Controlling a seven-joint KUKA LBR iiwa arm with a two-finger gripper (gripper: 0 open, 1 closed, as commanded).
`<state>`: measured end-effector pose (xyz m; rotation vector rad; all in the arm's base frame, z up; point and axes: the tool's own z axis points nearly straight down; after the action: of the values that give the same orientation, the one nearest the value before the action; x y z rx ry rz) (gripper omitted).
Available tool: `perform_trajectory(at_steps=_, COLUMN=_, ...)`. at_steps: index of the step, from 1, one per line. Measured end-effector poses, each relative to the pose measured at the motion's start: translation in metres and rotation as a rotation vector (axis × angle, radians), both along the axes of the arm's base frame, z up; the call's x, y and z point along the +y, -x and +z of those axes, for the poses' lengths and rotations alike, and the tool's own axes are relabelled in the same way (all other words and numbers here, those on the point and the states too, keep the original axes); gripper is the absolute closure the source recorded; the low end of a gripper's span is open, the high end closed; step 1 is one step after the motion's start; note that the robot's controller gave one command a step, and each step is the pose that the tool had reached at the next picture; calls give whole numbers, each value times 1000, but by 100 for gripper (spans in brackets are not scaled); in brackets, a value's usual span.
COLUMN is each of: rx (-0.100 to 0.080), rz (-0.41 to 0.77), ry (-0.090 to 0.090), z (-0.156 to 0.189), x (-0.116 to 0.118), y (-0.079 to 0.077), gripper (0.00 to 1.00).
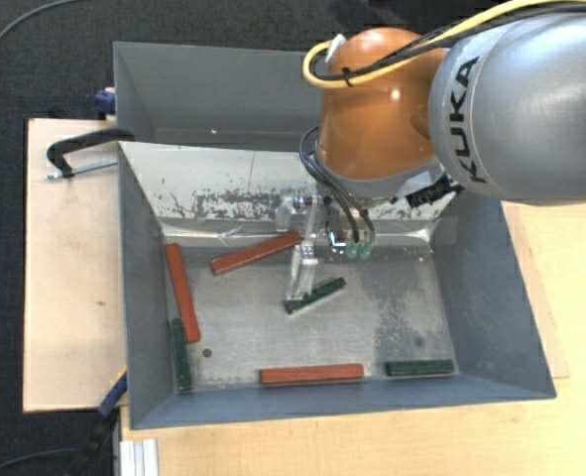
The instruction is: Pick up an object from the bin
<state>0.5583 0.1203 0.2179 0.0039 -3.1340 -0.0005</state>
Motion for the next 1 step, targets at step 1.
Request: perform_trajectory(at_steps=1, rx=0, rz=-112, ry=3, z=-114, x=-66, y=-4, gripper=0)
